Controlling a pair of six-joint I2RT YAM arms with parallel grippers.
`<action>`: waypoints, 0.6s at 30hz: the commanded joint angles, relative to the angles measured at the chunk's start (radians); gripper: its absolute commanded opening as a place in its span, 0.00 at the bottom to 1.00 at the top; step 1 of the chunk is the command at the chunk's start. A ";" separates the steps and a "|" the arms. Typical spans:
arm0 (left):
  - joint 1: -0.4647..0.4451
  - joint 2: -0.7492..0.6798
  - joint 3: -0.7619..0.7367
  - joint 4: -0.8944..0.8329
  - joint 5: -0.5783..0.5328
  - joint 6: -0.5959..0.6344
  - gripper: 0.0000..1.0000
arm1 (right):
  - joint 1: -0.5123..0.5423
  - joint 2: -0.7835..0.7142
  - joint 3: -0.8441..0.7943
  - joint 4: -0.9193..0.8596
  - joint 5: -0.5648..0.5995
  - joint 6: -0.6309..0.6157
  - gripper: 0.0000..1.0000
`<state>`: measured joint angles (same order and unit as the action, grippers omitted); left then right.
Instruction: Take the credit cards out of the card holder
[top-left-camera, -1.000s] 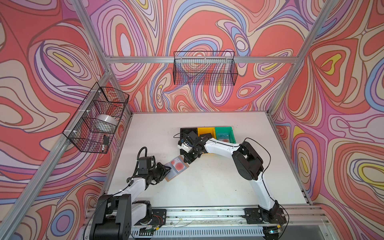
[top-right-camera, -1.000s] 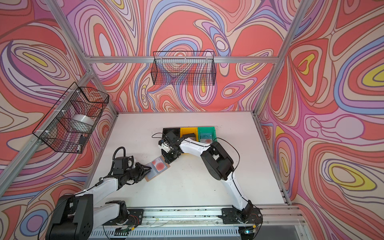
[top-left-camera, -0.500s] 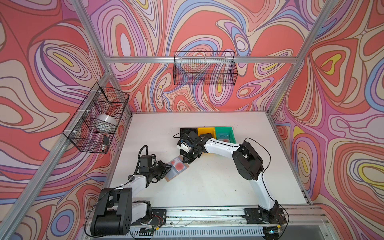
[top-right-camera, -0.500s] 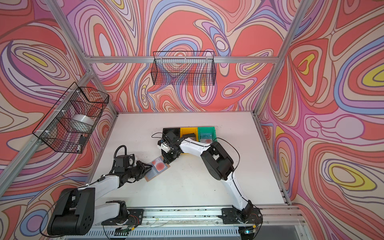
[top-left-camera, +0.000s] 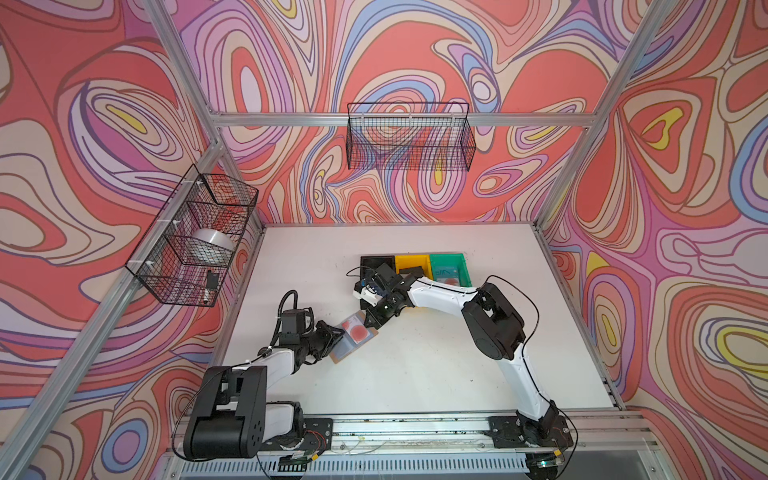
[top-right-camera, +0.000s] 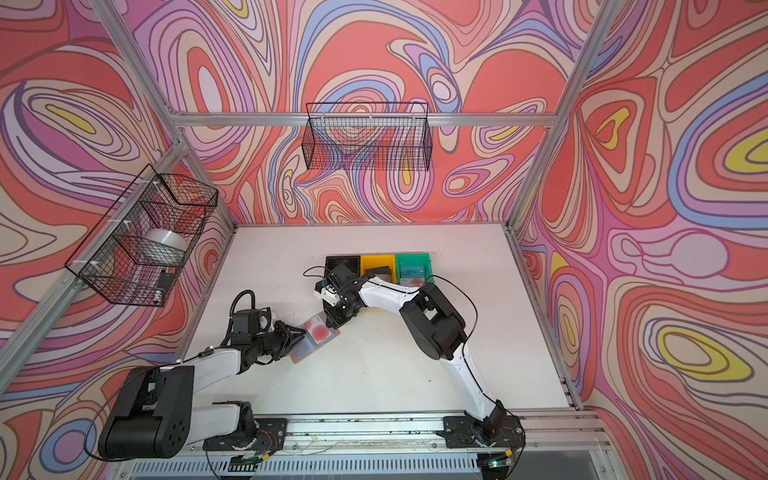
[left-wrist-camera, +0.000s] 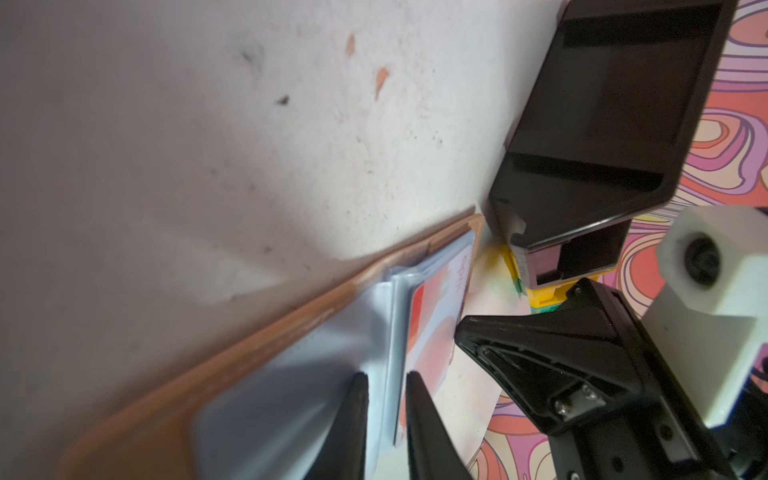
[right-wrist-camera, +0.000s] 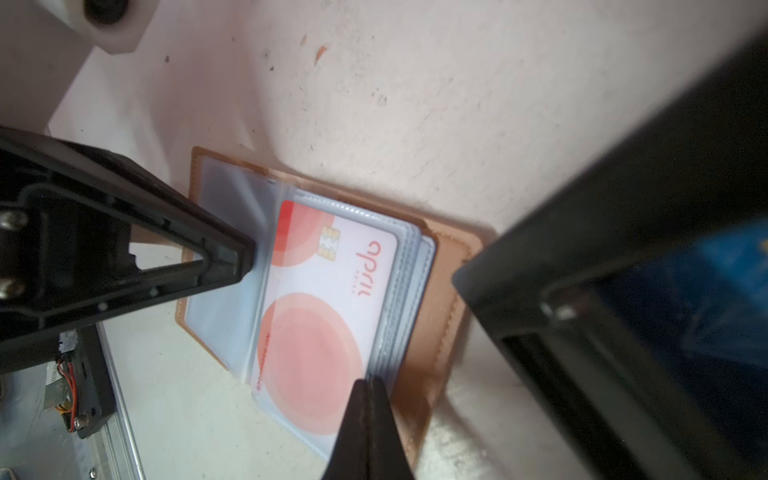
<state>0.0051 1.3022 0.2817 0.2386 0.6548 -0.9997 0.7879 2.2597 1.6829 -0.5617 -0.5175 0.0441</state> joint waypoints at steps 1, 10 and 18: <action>-0.004 0.023 0.001 0.028 0.002 -0.010 0.21 | 0.009 0.026 -0.015 0.012 -0.007 0.005 0.01; -0.005 0.058 -0.004 0.068 0.011 -0.016 0.21 | 0.027 0.035 -0.025 0.026 -0.016 0.016 0.01; -0.007 0.060 -0.003 0.070 0.005 -0.016 0.21 | 0.032 0.031 -0.026 0.023 -0.011 0.015 0.02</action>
<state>0.0051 1.3502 0.2817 0.3019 0.6659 -1.0069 0.8070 2.2612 1.6760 -0.5373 -0.5251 0.0570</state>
